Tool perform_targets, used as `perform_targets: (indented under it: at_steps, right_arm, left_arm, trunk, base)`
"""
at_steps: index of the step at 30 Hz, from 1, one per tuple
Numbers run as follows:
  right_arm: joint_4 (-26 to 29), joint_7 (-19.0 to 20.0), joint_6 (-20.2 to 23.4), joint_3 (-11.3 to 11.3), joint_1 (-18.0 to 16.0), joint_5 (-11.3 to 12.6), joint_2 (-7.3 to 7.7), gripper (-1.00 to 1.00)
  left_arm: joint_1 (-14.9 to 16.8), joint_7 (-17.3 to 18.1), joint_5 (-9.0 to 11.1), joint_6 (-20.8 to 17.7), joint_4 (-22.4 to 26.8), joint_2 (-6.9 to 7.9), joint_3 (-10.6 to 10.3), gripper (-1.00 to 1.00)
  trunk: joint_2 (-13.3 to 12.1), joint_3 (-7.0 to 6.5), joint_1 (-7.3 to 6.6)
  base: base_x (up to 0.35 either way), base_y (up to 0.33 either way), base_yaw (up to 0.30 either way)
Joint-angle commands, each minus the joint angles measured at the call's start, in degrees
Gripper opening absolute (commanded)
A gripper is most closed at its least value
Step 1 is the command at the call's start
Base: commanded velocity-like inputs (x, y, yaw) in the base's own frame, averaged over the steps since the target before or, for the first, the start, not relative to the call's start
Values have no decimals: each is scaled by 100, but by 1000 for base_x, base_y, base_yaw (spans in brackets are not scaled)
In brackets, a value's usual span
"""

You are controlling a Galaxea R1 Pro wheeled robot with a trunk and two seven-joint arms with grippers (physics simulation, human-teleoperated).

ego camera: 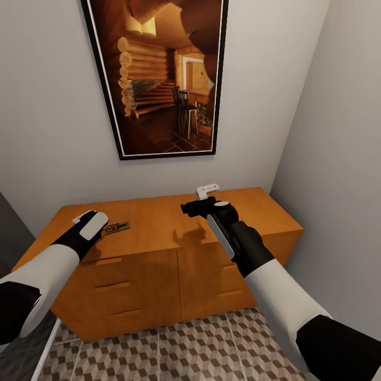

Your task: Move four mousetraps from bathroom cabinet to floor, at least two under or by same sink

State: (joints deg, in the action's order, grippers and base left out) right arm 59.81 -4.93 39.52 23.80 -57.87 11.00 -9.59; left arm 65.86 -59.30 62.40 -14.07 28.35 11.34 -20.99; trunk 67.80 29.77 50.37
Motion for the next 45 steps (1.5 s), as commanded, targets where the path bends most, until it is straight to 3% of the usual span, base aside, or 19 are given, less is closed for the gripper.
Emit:
perform_targets:
  at_steps: [1,31,37,42,45]
  right_arm:
    - [5,-52,20,11,-6,59,1,100]
    - [4,-52,20,13,-5,58,1,100]
    - [-3,-52,20,11,-5,60,1,100]
    - [-6,-52,20,13,-5,61,1,100]
    - [-27,-52,20,20,-5,64,-5,100]
  left_arm:
    - [0,-38,71,-69,-387,9,-37,-100]
    - [4,-93,65,-80,-340,18,-21,-100]
    - [5,-214,47,-97,158,33,-31,-100]
    - [5,-665,44,-146,715,51,-41,-100]
    - [5,-899,74,-182,1153,151,-51,-100]
  trunk:
    - [3,8,1]
    - [3,8,1]
    - [3,8,1]
    - [3,8,1]
    - [3,8,1]
  base:
    - [0,0,0]
    - [0,0,0]
    - [0,0,0]
    - [0,0,0]
    - [0,0,0]
